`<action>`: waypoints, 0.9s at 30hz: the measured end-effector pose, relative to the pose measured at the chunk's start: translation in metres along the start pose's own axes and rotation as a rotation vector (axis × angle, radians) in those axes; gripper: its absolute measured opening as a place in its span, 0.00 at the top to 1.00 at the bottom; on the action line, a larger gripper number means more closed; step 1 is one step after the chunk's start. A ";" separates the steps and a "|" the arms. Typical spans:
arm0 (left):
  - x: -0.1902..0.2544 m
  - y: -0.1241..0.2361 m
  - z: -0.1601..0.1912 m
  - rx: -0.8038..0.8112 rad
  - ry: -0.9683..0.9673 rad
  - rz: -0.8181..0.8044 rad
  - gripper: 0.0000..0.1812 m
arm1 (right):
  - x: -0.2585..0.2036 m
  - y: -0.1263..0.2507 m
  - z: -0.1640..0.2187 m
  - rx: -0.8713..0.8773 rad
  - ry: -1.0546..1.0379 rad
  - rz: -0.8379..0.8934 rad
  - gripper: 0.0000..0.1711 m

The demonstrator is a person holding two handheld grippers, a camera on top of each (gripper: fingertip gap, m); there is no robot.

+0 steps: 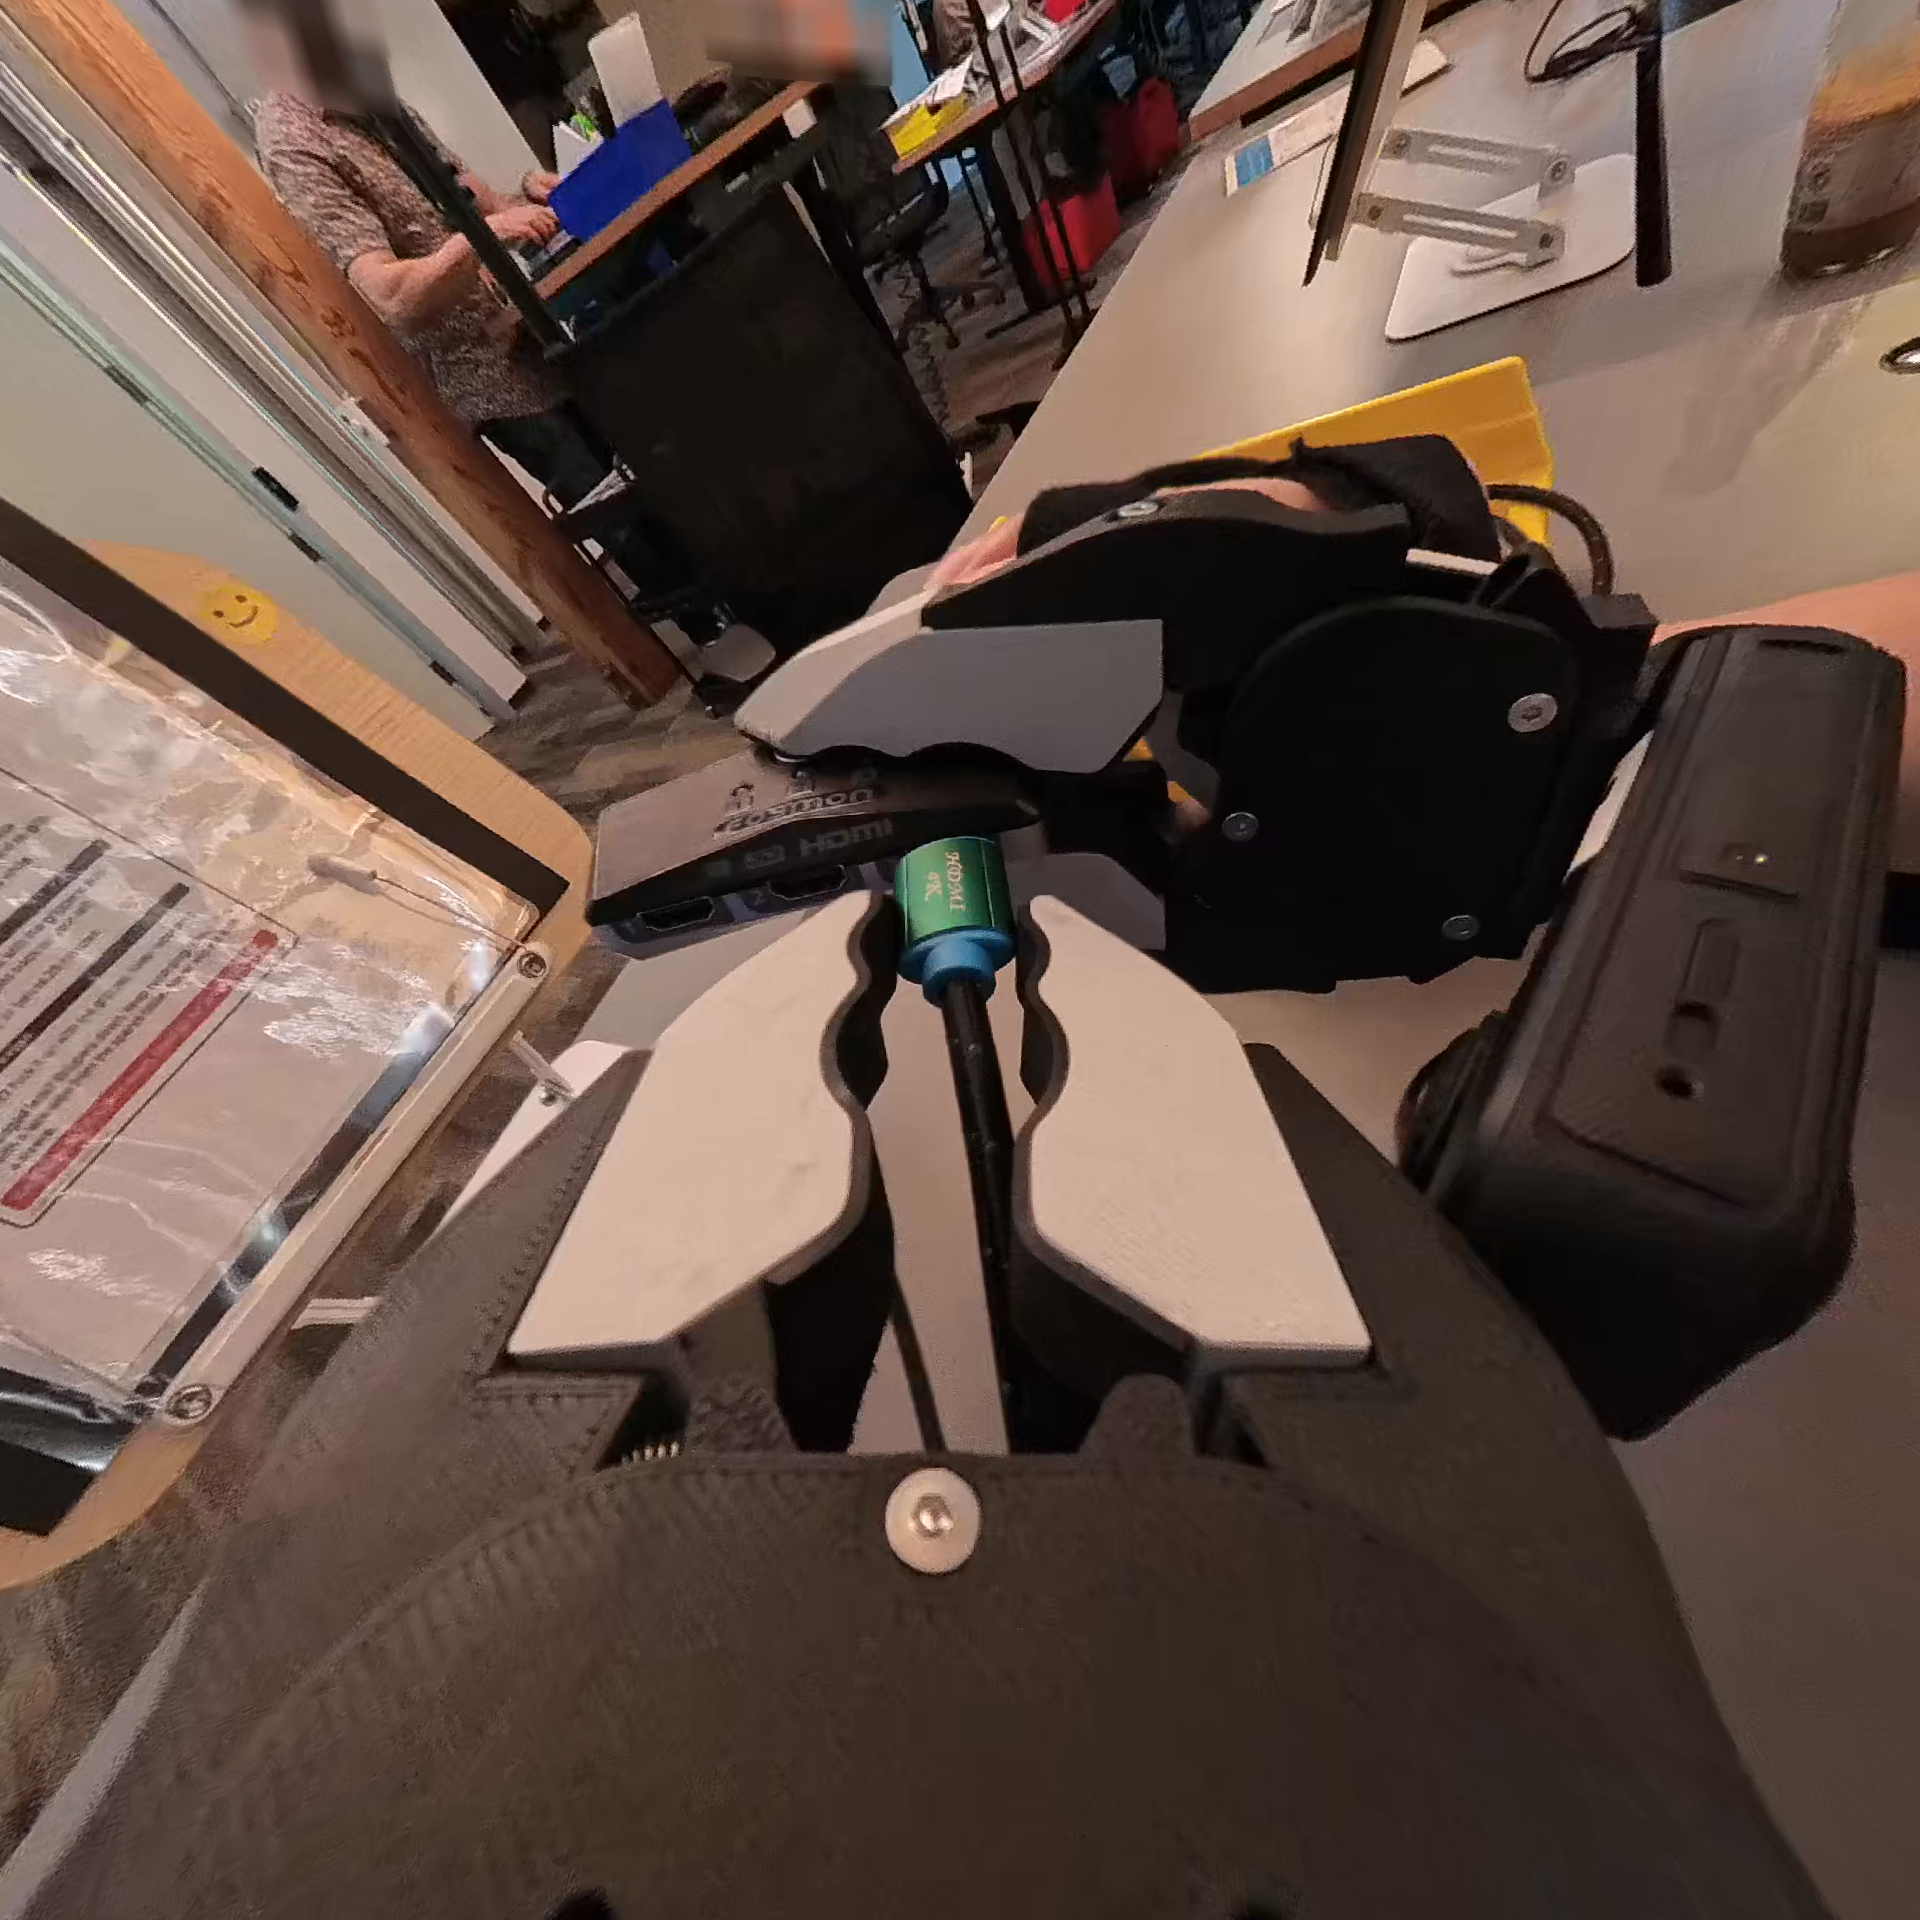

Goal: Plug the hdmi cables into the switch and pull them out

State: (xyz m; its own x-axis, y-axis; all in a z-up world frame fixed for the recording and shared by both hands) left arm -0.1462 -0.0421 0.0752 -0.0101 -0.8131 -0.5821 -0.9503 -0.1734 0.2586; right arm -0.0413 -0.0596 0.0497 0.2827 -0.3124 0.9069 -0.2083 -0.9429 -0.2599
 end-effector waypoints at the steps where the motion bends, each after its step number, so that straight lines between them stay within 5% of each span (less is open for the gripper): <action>1: 0.000 0.001 0.000 0.003 0.011 0.012 0.88 | -0.001 0.000 -0.001 0.003 0.002 0.001 0.86; 7: -0.005 -0.002 0.003 0.095 0.264 0.082 0.87 | -0.003 0.001 -0.002 0.005 -0.019 -0.002 0.86; 17: -0.001 -0.011 0.004 0.005 0.229 0.019 0.88 | -0.005 -0.005 0.009 0.027 -0.020 -0.088 0.84; 27: -0.012 -0.001 0.009 -0.092 0.232 0.138 0.88 | -0.012 -0.003 0.006 0.102 -0.026 -0.166 0.85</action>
State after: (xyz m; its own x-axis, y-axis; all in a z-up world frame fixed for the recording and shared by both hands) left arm -0.1485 -0.0272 0.0745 -0.0552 -0.9362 -0.3470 -0.9124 -0.0939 0.3984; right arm -0.0380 -0.0541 0.0375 0.3298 -0.1535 0.9315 -0.0613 -0.9881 -0.1411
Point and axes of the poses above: each gripper's, where its closed fingertips meet, y back along the fingers, z out of its underside, x = y × z across the jaws, the point moved 9 cm from there along y, back along the fingers, and after that the axes turned 9 degrees about -y, right-handed, at the moved point
